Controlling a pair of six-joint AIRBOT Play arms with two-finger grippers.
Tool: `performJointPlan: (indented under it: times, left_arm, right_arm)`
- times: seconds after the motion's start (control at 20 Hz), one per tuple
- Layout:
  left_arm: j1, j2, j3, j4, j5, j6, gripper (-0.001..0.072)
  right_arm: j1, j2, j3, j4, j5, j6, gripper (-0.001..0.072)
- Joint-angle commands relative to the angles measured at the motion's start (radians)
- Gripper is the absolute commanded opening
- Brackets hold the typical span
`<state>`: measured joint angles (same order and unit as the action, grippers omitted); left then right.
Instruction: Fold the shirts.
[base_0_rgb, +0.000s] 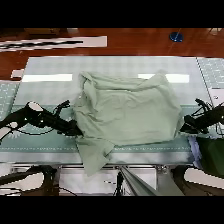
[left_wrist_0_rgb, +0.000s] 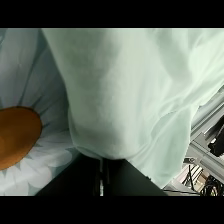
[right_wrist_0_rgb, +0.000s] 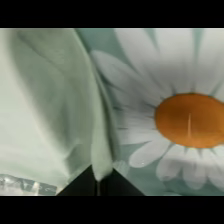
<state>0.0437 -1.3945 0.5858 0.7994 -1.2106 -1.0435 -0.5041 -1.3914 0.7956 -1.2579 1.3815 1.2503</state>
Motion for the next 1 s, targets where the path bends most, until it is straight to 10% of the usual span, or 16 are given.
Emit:
performJointPlan:
  times: [0.0,0.25,0.6,0.95]
  left_arm:
    - [0.0,0.003,0.003,-0.004,-0.005,0.003,0.0021]
    - [0.001,0.129,0.135,-0.102,-0.087,0.036,0.0019]
    - [0.115,0.518,0.842,-0.171,-0.178,0.035,0.002]
    - [0.306,0.71,1.43,0.036,-0.027,-0.116,0.0018]
  right_arm:
    - [0.038,-0.008,0.007,0.006,0.04,-0.006,0.003]
    - [0.038,0.148,0.141,0.165,0.125,-0.059,0.003]
    - [0.038,0.463,0.547,0.908,-0.016,-0.053,0.003]
    - [0.038,0.671,1.037,0.499,-0.475,0.151,0.0029]
